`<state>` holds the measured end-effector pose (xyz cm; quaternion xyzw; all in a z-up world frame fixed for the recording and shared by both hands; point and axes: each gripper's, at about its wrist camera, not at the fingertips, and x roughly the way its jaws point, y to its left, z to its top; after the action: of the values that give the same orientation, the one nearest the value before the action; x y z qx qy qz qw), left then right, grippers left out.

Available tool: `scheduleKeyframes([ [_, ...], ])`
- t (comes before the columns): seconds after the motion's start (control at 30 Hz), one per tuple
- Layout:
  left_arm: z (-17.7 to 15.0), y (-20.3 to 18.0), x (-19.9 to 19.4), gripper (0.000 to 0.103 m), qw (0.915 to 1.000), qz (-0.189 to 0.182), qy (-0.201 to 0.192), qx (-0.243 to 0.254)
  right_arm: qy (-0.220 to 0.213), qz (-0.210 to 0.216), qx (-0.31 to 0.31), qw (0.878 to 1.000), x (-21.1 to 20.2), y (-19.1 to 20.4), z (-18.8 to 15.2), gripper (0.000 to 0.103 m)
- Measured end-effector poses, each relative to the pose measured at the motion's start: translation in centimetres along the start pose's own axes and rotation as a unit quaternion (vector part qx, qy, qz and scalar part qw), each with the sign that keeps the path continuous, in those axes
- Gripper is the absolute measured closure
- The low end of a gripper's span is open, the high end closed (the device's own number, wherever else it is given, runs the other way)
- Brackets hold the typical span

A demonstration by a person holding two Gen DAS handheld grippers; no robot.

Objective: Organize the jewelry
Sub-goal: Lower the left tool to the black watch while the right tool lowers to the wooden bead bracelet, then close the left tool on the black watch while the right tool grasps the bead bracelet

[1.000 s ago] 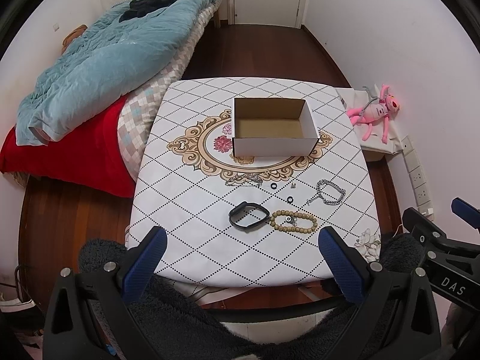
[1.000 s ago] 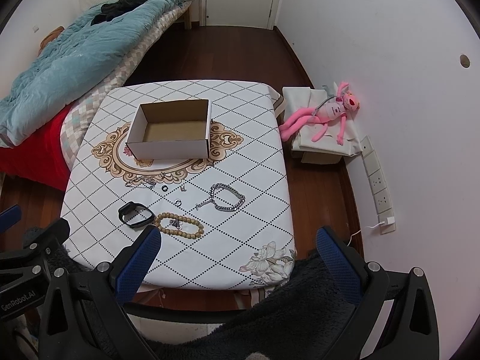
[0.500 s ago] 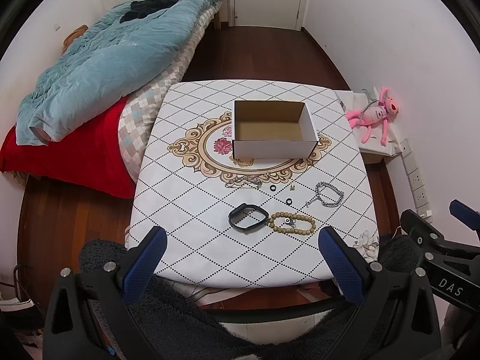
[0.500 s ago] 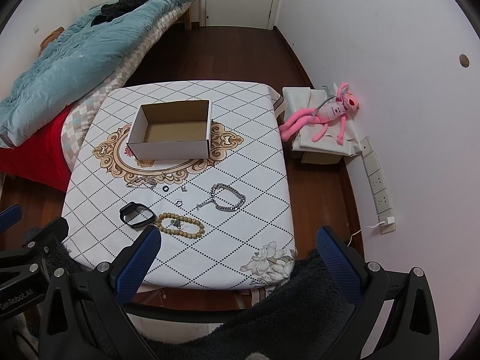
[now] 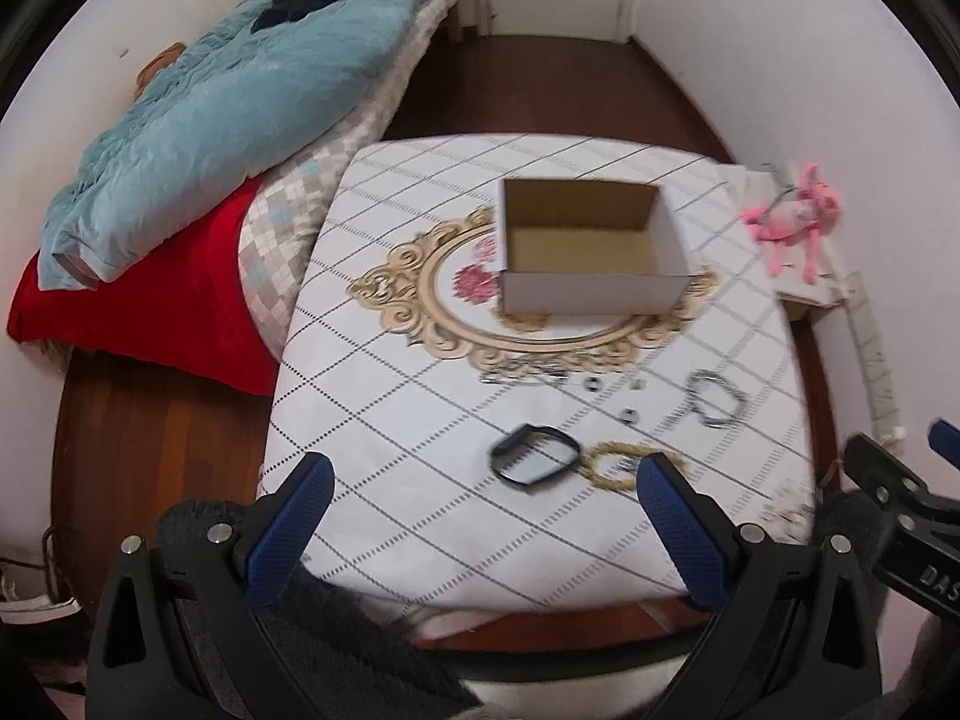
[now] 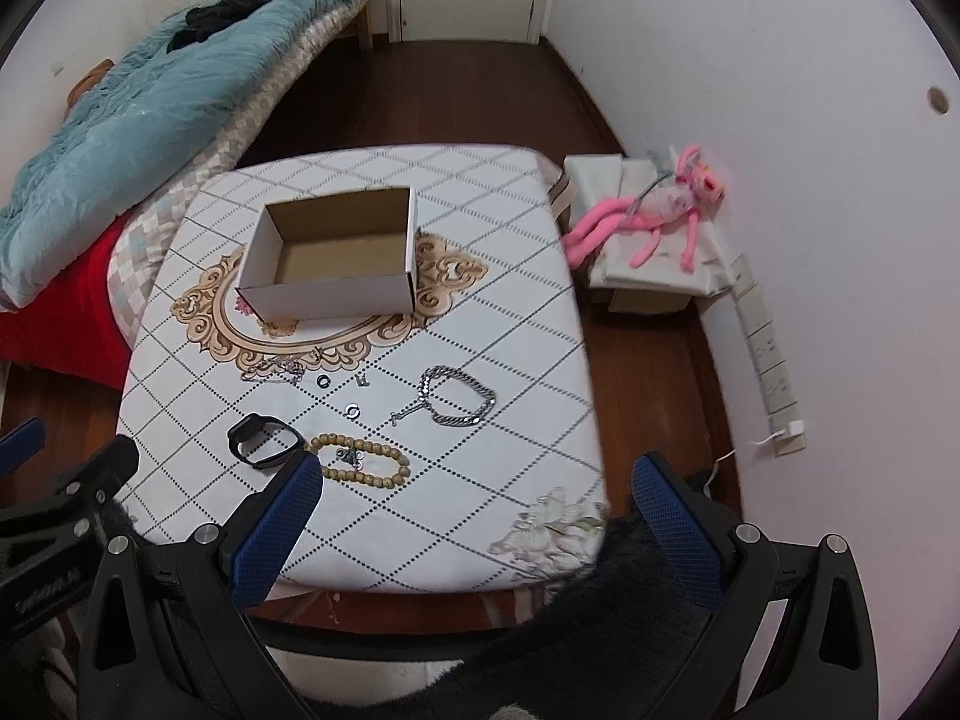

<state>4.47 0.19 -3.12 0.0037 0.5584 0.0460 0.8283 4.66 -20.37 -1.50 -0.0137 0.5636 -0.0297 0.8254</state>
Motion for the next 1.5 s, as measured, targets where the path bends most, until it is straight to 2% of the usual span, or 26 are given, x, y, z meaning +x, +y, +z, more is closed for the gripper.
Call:
scheduleKeyframes([
  [0.27,-0.1,0.9,9.0,0.001,0.9976,0.024,0.064,0.010,0.077,0.017,0.001,0.997,10.4,1.3,0.2,0.001],
  [0.33,-0.5,1.1,10.9,0.001,0.9966,0.023,0.079,0.009,0.096,0.013,-0.003,0.995,13.0,1.8,-0.3,0.006],
  [0.4,-1.0,1.4,12.1,0.005,0.9958,0.021,0.089,0.003,0.111,0.017,-0.006,0.994,15.0,2.2,-0.9,0.015],
  [0.43,-1.2,1.5,12.7,0.008,0.9953,0.017,0.095,0.000,0.118,0.018,-0.006,0.993,15.9,2.5,-1.2,0.017],
  [0.57,-2.2,1.8,14.6,0.020,0.9928,0.003,0.119,-0.010,0.131,0.026,-0.012,0.991,18.2,3.5,-2.5,0.024],
  [0.8,-3.1,2.0,16.1,0.021,0.9914,-0.026,0.127,-0.020,0.142,0.041,-0.012,0.989,20.0,4.0,-3.5,0.036],
  [0.87,-3.1,2.1,16.4,0.034,0.9912,-0.035,0.126,-0.020,0.143,0.043,-0.014,0.989,20.3,4.0,-3.5,0.041],
  [0.97,-3.0,2.2,17.1,0.044,0.9906,-0.041,0.128,-0.023,0.146,0.045,-0.016,0.988,21.0,3.8,-3.6,0.048],
  [1.1,-3.0,2.0,17.6,0.059,0.9912,-0.041,0.124,-0.022,0.141,0.037,-0.025,0.989,21.1,4.3,-3.9,0.051],
  [1.13,-3.0,2.0,17.7,0.069,0.9912,-0.042,0.124,-0.022,0.139,0.035,-0.029,0.989,21.1,4.5,-4.0,0.051],
  [1.23,-3.3,2.1,17.7,0.078,0.9924,-0.038,0.115,-0.020,0.131,0.035,-0.037,0.990,21.2,5.6,-4.3,0.055],
  [1.27,-3.1,2.2,17.7,0.086,0.9926,-0.039,0.113,-0.020,0.126,0.036,-0.040,0.991,21.2,5.7,-4.4,0.057],
  [1.3,-3.0,2.4,17.6,0.090,0.9928,-0.040,0.111,-0.020,0.124,0.036,-0.042,0.991,21.0,6.1,-4.5,0.059],
  [1.43,-2.9,2.6,17.9,0.093,0.9934,-0.039,0.107,-0.014,0.111,0.037,-0.051,0.992,20.8,6.9,-5.0,0.070],
  [1.5,-3.0,2.4,17.7,0.094,0.9937,-0.038,0.105,-0.012,0.108,0.037,-0.054,0.992,20.6,7.3,-5.0,0.085],
])
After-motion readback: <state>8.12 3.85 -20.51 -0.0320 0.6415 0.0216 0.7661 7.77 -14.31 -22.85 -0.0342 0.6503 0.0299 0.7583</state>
